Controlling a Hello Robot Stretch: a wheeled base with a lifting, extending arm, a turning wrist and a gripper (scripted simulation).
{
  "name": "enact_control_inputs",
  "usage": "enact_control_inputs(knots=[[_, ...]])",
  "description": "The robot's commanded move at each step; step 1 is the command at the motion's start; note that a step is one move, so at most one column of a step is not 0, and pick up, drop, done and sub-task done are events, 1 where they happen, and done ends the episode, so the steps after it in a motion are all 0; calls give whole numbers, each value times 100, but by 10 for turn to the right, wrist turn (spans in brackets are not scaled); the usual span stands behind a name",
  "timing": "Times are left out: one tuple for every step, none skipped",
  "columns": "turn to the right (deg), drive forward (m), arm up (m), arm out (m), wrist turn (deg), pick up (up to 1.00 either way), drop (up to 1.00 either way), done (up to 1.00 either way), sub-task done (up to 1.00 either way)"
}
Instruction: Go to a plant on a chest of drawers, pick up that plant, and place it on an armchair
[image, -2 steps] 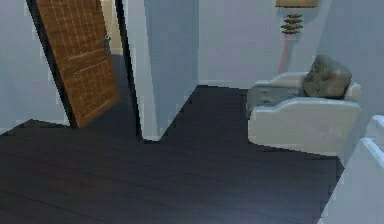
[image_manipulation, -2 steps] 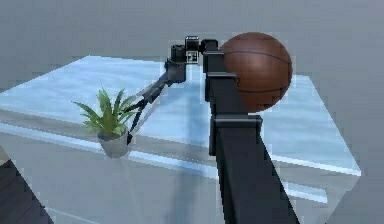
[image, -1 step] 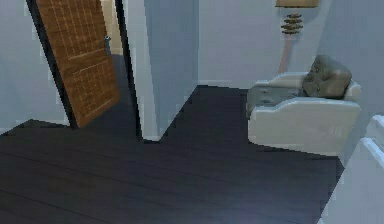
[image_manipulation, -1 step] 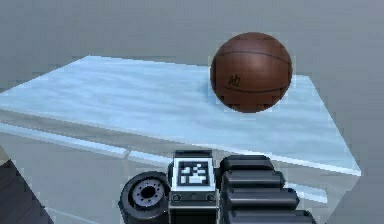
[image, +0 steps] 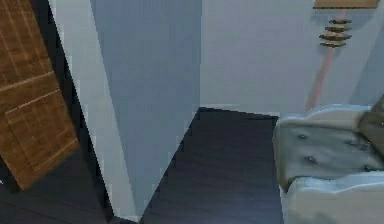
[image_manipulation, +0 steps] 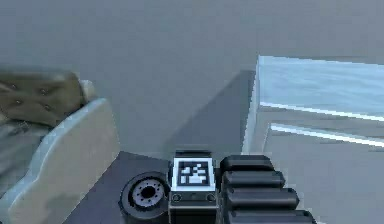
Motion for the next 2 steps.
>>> enact_control_inputs(knots=[[0, 85, 0, 0, 0, 0, 0, 0, 0], [300, 0, 0, 0, 0, 0, 0, 0, 0]])
